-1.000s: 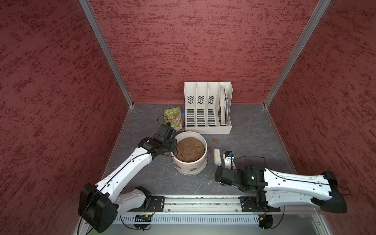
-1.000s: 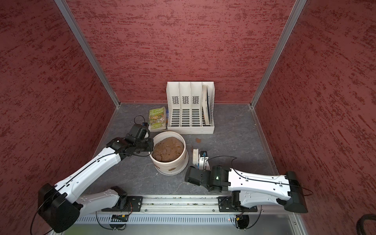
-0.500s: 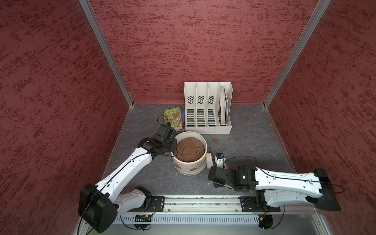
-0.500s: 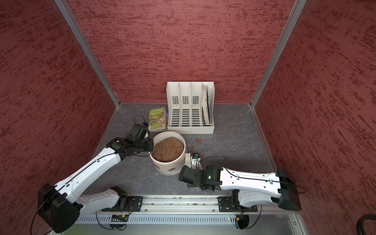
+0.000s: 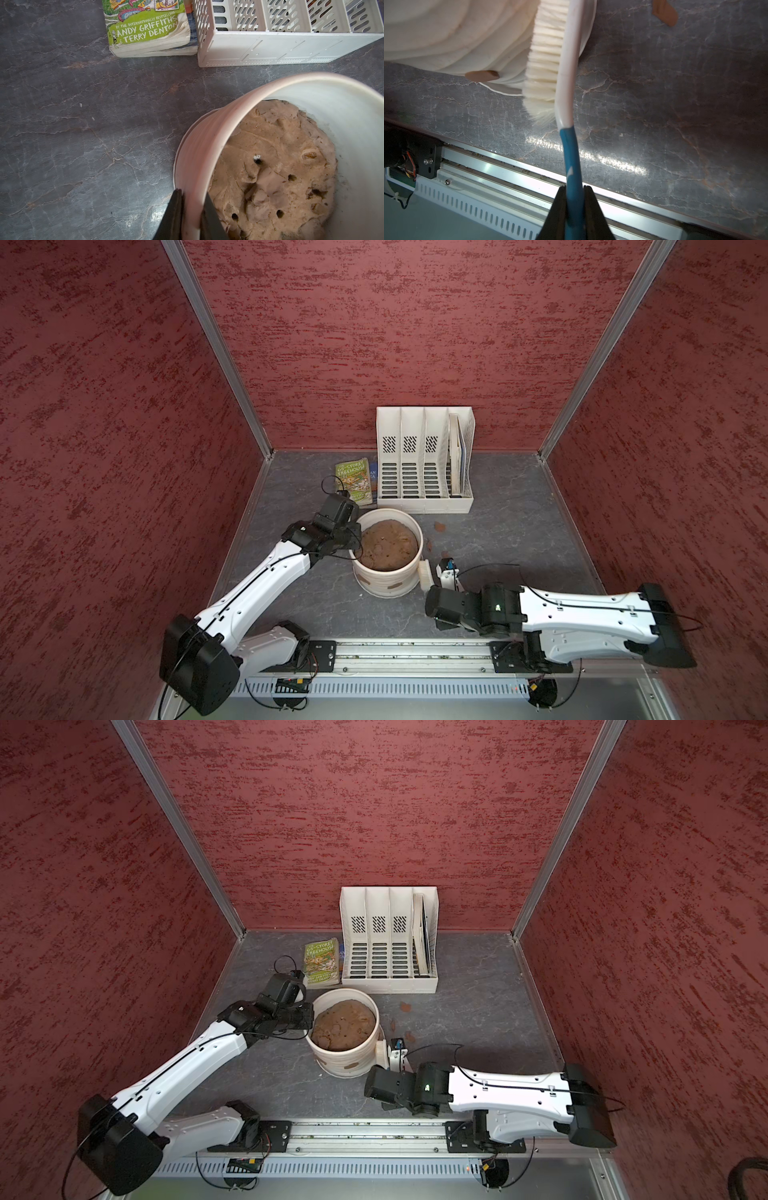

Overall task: Scrub the dried mud off the ceramic pot
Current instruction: Brush off the soil from the pot.

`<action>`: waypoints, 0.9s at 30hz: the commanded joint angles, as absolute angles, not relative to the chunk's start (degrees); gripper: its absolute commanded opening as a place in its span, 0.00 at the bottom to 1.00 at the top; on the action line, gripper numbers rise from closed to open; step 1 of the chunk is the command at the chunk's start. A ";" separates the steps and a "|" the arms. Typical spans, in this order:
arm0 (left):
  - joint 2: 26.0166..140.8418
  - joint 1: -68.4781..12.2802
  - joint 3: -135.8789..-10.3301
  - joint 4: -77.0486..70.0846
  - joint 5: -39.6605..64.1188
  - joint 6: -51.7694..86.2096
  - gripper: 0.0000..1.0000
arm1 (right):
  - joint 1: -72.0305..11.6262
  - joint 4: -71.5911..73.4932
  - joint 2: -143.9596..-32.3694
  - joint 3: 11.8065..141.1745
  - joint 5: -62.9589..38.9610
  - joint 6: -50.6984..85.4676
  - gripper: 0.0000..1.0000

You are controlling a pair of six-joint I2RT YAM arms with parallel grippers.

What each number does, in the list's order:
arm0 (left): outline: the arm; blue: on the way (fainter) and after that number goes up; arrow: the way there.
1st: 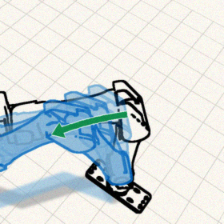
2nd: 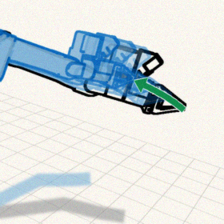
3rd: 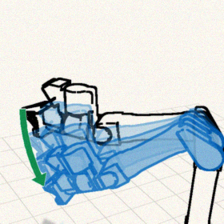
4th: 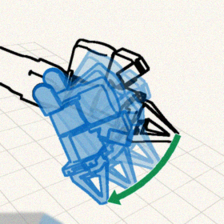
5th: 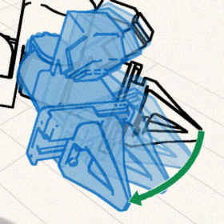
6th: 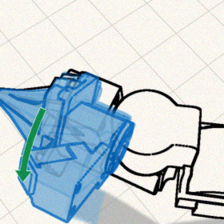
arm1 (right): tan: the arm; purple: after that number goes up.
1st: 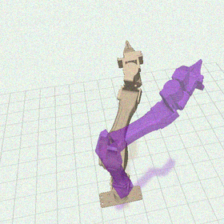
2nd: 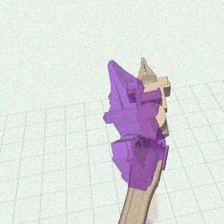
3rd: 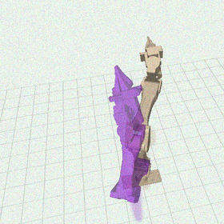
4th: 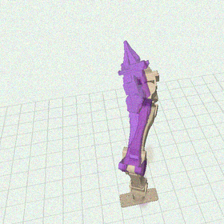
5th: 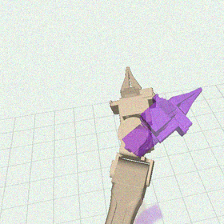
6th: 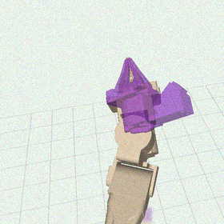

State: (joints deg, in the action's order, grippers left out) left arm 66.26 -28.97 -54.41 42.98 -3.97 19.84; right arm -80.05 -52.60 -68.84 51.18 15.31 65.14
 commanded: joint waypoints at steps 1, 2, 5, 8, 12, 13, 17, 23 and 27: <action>66.89 -31.40 -54.09 36.49 6.33 20.41 0.00 | -80.76 -50.82 -71.07 54.75 16.76 64.49 0.00; 66.89 -31.52 -54.06 36.40 6.33 20.39 0.00 | -80.51 -51.09 -71.58 55.23 16.78 64.48 0.00; 66.93 -31.63 -53.97 36.54 6.12 20.24 0.00 | -79.19 -51.31 -72.92 55.88 16.66 64.21 0.00; 66.99 -31.81 -53.81 36.52 6.03 19.90 0.00 | -77.82 -50.49 -73.41 56.51 16.48 62.91 0.00; 67.18 -32.02 -53.29 36.17 6.09 19.28 0.00 | -74.85 -49.39 -74.02 57.63 15.95 60.03 0.00; 67.42 -32.19 -53.33 36.23 6.14 19.03 0.00 | -73.73 -48.68 -74.31 57.62 15.51 59.20 0.00; 67.81 -32.30 -53.43 36.87 6.42 18.24 0.00 | -67.56 -47.28 -75.55 56.85 13.68 56.21 0.00; 66.28 -32.29 -53.80 38.94 5.53 18.11 0.00 | -59.05 -47.66 -75.49 52.82 11.17 53.64 0.00; 65.62 -32.05 -53.38 39.84 4.68 18.40 0.00 | -55.21 -49.21 -73.73 49.91 10.94 53.60 0.00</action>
State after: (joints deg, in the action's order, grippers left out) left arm 66.41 -29.91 -54.15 42.00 -5.02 18.52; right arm -56.93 -49.23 -75.55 51.59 10.50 54.96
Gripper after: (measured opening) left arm 0.157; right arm 0.153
